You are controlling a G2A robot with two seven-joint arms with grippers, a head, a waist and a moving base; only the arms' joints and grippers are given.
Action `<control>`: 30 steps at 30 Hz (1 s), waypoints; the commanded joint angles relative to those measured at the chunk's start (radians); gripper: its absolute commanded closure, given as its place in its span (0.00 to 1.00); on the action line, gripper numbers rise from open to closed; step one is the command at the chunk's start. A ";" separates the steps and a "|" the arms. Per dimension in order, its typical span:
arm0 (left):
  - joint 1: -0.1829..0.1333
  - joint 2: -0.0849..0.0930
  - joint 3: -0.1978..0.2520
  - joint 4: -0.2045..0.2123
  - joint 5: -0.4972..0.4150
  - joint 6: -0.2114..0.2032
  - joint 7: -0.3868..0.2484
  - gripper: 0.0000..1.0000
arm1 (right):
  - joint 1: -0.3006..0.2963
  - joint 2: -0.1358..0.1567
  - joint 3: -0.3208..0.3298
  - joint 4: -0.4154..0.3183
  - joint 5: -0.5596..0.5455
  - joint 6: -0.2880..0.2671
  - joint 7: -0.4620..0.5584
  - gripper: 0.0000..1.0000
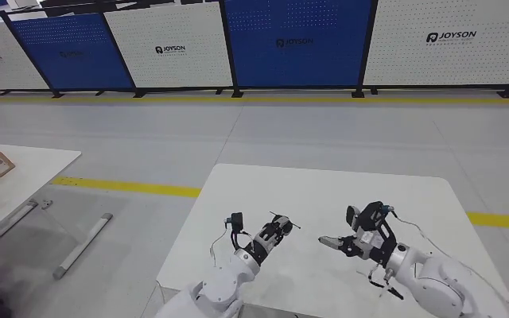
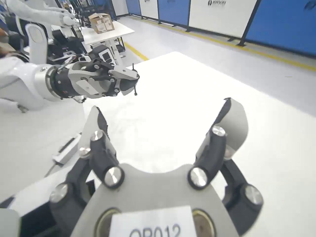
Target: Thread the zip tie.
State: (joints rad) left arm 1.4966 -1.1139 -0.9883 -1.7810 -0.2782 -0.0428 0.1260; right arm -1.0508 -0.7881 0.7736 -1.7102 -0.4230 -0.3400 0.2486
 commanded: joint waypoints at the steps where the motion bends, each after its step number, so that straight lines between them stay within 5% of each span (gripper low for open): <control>1: 0.004 -0.002 0.015 0.008 0.080 -0.019 0.022 1.00 | 0.027 -0.006 -0.003 0.038 0.216 0.000 0.101 0.00; 5: 0.016 -0.005 0.046 0.011 0.219 -0.031 0.048 1.00 | 0.072 -0.026 -0.014 0.121 0.439 0.000 0.246 0.00; 9: 0.025 -0.010 0.056 -0.008 0.195 -0.014 0.032 1.00 | 0.118 -0.061 -0.046 0.216 0.601 0.000 0.397 0.00; 22: 0.021 -0.017 0.046 -0.012 0.118 0.013 0.040 1.00 | 0.109 -0.064 -0.050 0.216 0.605 0.006 0.397 0.00; 30: 0.005 -0.032 0.040 -0.023 0.055 0.049 0.060 1.00 | 0.106 -0.108 -0.050 0.221 0.652 0.000 0.487 0.00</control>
State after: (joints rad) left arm 1.5016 -1.1447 -0.9494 -1.8023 -0.2245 0.0018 0.1876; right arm -0.9446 -0.8904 0.7223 -1.4915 0.2221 -0.3401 0.7203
